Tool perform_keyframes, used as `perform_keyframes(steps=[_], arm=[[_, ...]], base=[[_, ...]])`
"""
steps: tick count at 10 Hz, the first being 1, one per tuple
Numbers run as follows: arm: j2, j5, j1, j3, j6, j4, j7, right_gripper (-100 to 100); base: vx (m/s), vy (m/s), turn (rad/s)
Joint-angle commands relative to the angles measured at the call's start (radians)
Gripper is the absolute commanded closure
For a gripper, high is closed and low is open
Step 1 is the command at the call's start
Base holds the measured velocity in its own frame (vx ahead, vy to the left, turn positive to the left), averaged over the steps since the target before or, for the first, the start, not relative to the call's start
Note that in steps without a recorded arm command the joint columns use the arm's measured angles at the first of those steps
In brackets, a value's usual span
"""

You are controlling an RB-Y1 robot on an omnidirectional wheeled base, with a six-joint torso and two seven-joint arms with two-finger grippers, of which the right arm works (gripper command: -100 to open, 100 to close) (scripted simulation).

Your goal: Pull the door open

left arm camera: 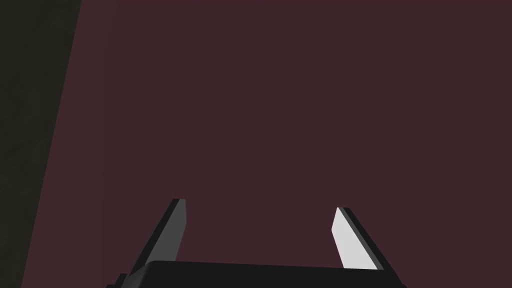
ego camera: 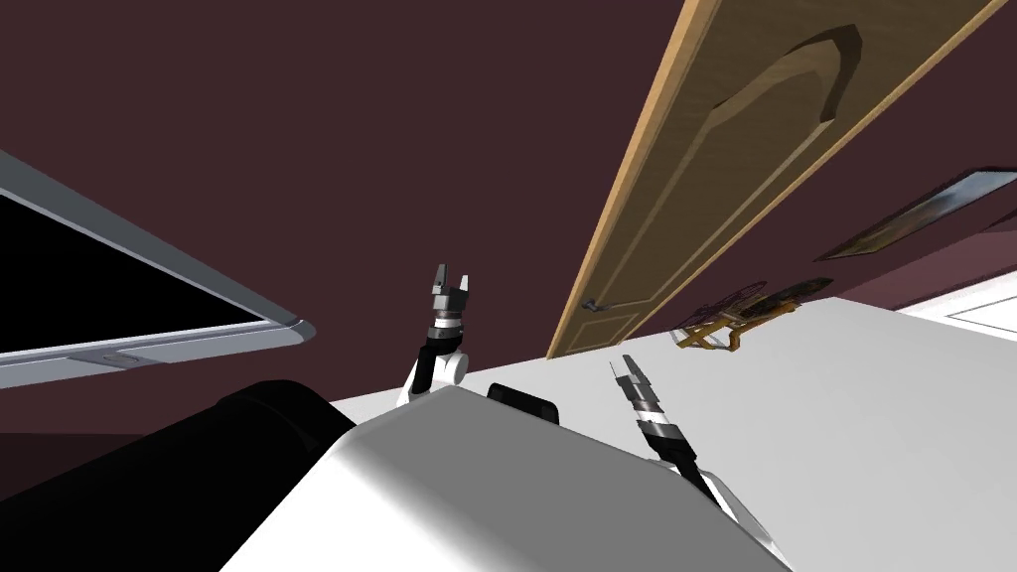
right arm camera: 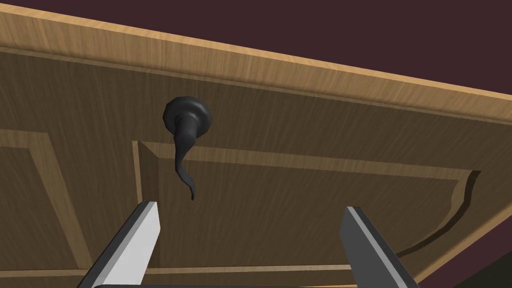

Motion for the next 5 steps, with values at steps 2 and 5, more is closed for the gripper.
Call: perform_keyframes(steps=[2, 5], arm=[[-0.016, 0.001, -0.011, 0.004, -0.029, 0.053, -0.018, -100], [-0.042, 0.001, -0.028, 0.01, -0.064, 0.126, -0.046, -100]], base=[[0.07, -0.06, 0.103], [0.089, -0.094, 0.152]])
